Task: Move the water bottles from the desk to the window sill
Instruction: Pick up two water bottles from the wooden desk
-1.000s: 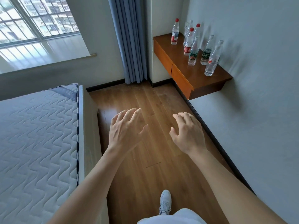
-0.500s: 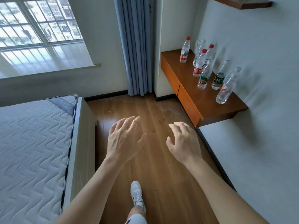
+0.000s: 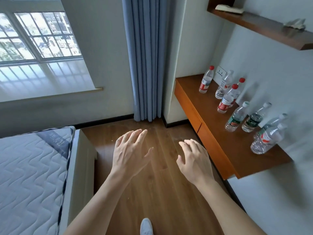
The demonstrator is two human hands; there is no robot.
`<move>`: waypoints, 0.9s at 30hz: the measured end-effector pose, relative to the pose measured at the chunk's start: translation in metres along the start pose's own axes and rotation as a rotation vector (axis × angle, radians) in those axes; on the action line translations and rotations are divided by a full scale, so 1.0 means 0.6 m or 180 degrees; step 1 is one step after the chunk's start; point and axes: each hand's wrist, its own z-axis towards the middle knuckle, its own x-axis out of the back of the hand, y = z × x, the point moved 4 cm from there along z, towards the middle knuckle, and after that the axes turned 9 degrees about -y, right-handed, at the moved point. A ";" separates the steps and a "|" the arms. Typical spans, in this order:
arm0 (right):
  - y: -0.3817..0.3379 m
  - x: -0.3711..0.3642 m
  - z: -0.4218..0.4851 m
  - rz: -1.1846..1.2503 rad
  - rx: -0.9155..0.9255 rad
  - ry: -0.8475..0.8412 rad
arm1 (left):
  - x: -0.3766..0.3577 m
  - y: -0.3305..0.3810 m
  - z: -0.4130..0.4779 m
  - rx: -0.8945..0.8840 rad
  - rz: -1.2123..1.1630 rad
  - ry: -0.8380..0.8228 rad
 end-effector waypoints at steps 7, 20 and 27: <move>0.009 -0.019 0.136 -0.0003 -0.0250 -0.0028 | -0.020 -0.033 0.148 -0.0221 -0.0090 -0.0175; 0.156 -0.051 0.310 0.0023 -0.0736 0.0017 | -0.108 0.044 0.426 -0.0828 -0.0187 -0.0394; 0.304 -0.035 0.362 0.0253 -0.1273 0.0340 | -0.165 0.169 0.590 -0.1278 -0.0279 -0.0599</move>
